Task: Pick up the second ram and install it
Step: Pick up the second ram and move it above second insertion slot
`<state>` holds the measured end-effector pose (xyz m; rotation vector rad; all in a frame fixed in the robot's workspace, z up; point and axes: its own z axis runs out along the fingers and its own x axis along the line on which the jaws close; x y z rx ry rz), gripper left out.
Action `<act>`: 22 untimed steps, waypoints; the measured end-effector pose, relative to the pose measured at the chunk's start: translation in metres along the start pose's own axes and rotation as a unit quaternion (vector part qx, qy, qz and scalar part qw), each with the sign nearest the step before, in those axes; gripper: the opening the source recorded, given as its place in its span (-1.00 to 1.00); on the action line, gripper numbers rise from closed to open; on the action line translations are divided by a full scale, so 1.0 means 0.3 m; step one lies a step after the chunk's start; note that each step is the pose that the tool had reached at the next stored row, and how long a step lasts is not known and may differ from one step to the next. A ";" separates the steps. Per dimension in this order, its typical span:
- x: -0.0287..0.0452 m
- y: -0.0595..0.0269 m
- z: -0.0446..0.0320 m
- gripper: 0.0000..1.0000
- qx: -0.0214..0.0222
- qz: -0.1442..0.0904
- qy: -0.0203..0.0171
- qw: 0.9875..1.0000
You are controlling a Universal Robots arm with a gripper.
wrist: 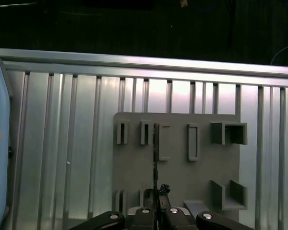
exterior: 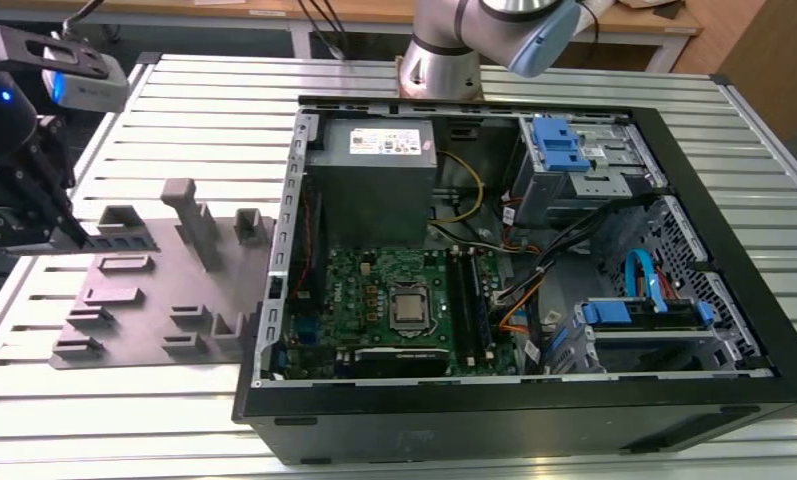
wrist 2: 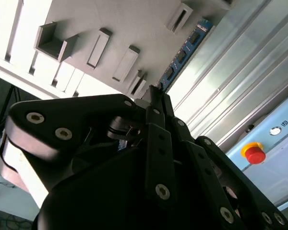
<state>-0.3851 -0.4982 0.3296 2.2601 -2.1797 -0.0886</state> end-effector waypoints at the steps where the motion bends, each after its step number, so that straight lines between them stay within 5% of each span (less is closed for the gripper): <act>1: 0.000 0.000 -0.010 -0.79 0.000 0.000 0.000 1.000; 13: -0.006 0.006 -0.153 -0.79 0.000 0.000 -0.001 1.000; 22: -0.006 0.001 -0.158 -0.79 0.000 0.000 -0.002 1.000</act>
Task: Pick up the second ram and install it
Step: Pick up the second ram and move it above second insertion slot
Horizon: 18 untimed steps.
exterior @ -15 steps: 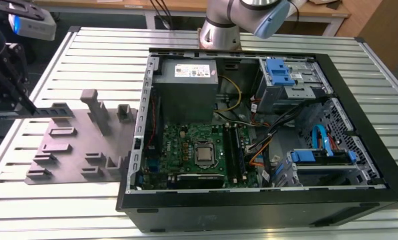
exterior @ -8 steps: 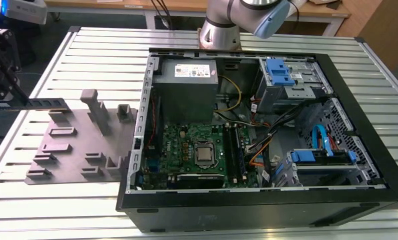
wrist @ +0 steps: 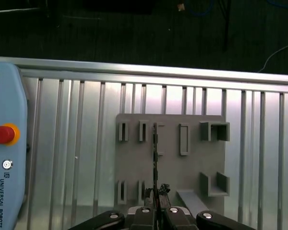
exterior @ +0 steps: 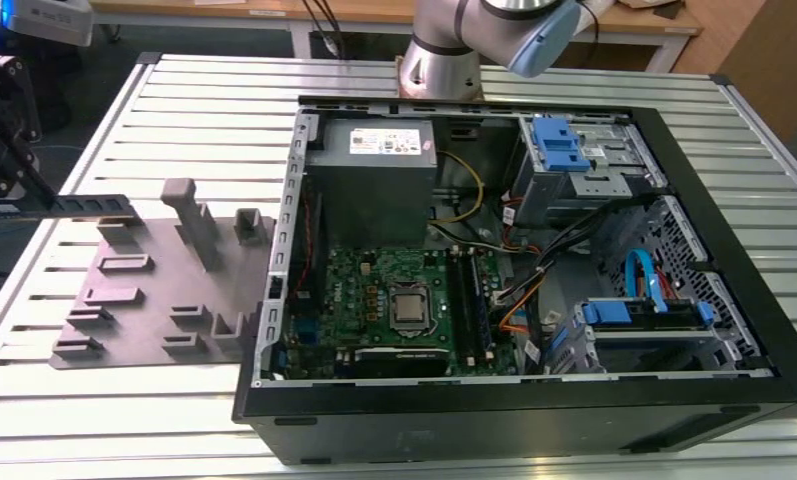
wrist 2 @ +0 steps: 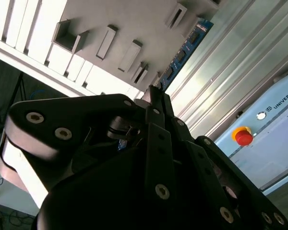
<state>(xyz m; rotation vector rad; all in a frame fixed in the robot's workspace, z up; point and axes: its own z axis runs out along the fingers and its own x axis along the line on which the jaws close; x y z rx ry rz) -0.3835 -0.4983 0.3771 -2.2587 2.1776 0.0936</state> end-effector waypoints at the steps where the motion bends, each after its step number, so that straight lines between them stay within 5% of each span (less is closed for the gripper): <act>1: 0.000 -0.005 0.000 -0.79 0.000 0.000 0.000 1.000; 18: 0.006 -0.175 -0.006 -0.79 -0.001 0.000 0.000 1.000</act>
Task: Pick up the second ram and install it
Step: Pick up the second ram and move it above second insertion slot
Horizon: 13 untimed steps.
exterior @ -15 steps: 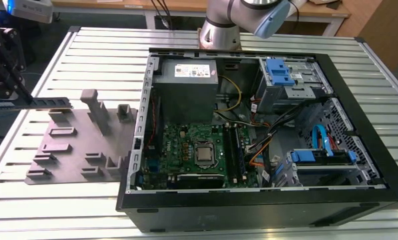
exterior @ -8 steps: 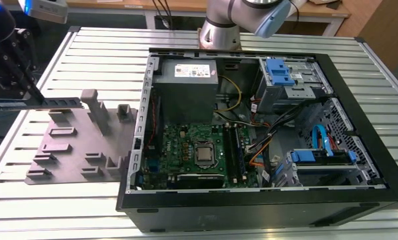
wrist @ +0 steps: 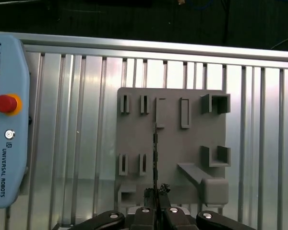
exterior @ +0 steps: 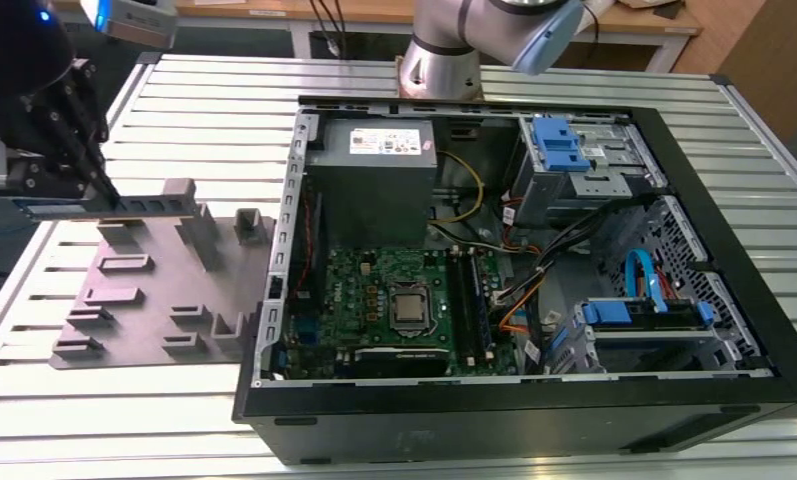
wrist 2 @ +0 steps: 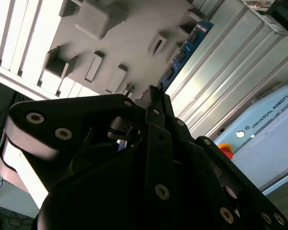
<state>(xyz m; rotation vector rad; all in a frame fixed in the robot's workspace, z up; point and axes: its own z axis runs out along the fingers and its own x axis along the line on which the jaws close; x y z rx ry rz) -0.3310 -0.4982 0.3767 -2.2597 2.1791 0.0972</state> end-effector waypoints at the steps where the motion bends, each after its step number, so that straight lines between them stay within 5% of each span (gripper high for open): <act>1: 0.000 -0.011 -0.001 -0.79 0.000 0.000 0.000 1.000; 13: 0.005 -0.150 -0.006 -0.79 -0.001 0.000 0.000 1.000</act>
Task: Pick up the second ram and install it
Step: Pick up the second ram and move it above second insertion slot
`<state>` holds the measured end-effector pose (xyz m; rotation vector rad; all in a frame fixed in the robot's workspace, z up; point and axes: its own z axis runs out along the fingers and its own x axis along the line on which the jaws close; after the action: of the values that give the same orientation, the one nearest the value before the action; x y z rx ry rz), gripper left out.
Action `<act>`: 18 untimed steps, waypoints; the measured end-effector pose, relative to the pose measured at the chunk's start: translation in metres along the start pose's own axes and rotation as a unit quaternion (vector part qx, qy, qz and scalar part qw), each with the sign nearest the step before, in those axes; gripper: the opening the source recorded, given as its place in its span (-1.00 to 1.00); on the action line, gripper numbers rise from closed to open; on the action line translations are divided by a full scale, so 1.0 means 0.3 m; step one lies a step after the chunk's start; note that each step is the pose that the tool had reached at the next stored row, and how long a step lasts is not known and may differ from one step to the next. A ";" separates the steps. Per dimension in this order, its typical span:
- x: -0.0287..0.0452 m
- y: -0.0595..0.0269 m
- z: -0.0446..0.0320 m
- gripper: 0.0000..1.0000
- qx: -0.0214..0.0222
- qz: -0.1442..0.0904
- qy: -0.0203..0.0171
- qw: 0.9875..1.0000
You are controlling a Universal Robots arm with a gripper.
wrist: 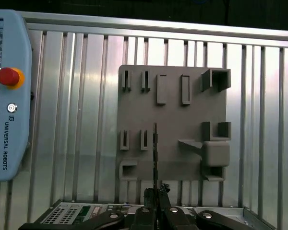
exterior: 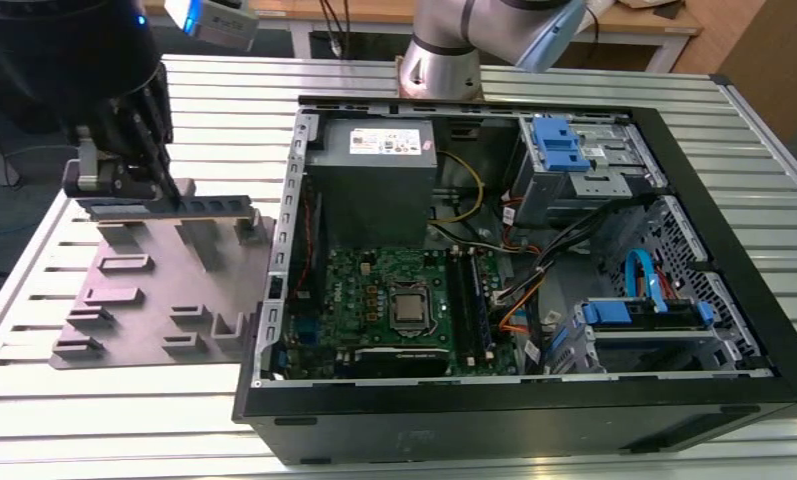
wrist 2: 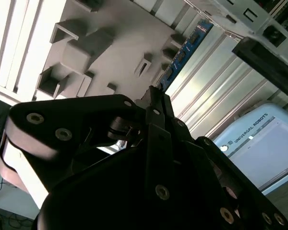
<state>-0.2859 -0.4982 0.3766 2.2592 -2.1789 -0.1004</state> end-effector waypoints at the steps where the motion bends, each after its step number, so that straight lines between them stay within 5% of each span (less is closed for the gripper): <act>1: 0.000 -0.010 0.000 -0.79 0.000 0.000 0.000 1.000; 18: 0.006 -0.177 -0.007 -0.79 -0.001 0.000 0.000 1.000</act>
<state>-0.2329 -0.4982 0.3762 2.2578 -2.1777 -0.1036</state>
